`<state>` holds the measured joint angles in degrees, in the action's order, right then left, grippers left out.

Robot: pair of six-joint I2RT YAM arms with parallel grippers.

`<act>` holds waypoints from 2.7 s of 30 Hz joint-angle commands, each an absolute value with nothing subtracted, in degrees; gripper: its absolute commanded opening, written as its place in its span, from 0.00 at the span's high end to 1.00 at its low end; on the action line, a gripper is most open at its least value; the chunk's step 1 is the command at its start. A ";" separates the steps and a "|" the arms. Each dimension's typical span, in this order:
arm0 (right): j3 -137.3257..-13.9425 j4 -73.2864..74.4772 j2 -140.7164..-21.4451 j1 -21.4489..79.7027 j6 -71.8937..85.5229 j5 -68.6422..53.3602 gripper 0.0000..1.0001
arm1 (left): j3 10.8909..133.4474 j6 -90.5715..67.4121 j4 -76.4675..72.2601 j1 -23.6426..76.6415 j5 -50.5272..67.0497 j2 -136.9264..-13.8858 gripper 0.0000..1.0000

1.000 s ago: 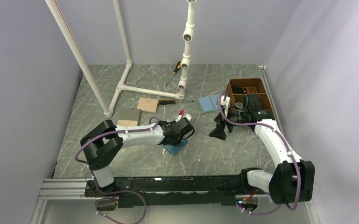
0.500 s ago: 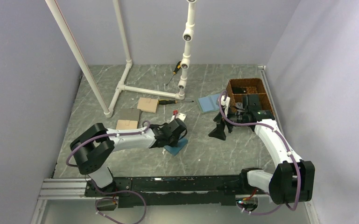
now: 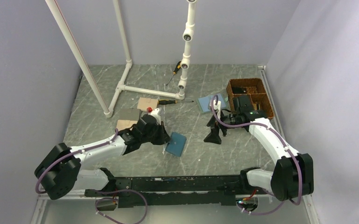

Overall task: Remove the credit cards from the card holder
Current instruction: Open the card holder at the center of the board.

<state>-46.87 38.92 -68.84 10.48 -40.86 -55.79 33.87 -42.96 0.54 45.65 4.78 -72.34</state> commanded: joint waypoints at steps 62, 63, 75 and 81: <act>-50.13 15.30 -93.33 24.43 -0.09 -58.15 0.17 | 26.24 -53.54 -23.51 40.87 17.08 -64.70 1.00; -50.22 15.23 -93.56 24.43 0.66 -57.72 0.17 | 26.14 -53.71 -23.74 40.87 17.05 -64.69 1.00; -51.33 15.14 -95.94 24.35 3.66 -49.26 0.18 | 24.91 -54.61 -23.75 40.07 16.14 -65.04 1.00; -51.94 15.97 -95.10 23.93 2.10 -45.54 0.18 | 22.09 -55.98 -17.13 36.29 13.78 -64.92 1.00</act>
